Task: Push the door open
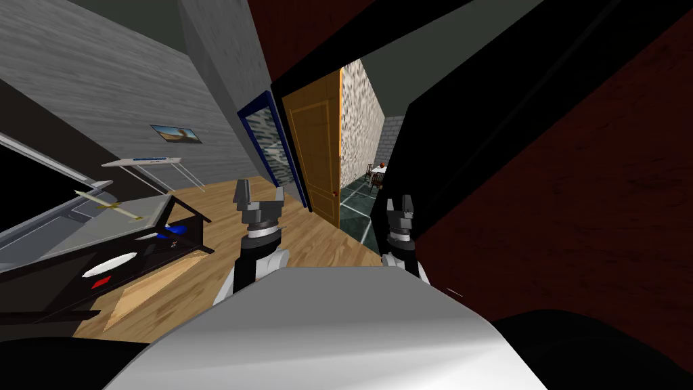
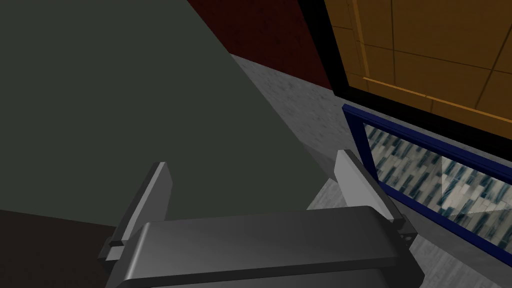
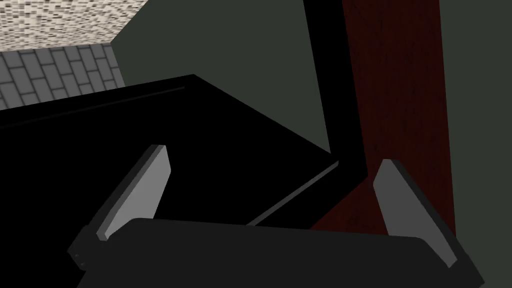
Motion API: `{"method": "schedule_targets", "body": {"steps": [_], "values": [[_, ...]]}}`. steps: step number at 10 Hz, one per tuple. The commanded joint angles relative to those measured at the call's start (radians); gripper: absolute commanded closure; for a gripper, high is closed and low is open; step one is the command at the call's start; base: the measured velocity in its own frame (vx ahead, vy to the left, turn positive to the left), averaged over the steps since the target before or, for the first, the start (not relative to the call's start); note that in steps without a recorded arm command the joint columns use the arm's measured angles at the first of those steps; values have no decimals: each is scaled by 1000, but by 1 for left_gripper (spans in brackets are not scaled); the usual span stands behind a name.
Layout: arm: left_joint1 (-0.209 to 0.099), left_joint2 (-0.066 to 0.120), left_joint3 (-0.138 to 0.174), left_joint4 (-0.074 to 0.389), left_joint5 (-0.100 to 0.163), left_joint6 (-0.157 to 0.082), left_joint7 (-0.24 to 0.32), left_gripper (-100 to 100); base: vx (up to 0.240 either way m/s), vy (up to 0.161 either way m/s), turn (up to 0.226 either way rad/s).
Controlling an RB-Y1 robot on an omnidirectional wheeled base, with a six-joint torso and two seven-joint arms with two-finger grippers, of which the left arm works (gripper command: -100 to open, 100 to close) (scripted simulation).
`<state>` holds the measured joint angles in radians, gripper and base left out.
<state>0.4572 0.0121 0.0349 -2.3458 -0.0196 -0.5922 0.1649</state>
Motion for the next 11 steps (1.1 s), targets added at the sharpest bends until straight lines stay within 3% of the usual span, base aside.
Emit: {"method": "schedule_targets", "body": {"steps": [1,11], "values": [[-1,3,0,4,2,-1,2,-100,-66,-84,-17],[-10,23,-2,35,19,-8,20,-100,-227,33,-23]]}}
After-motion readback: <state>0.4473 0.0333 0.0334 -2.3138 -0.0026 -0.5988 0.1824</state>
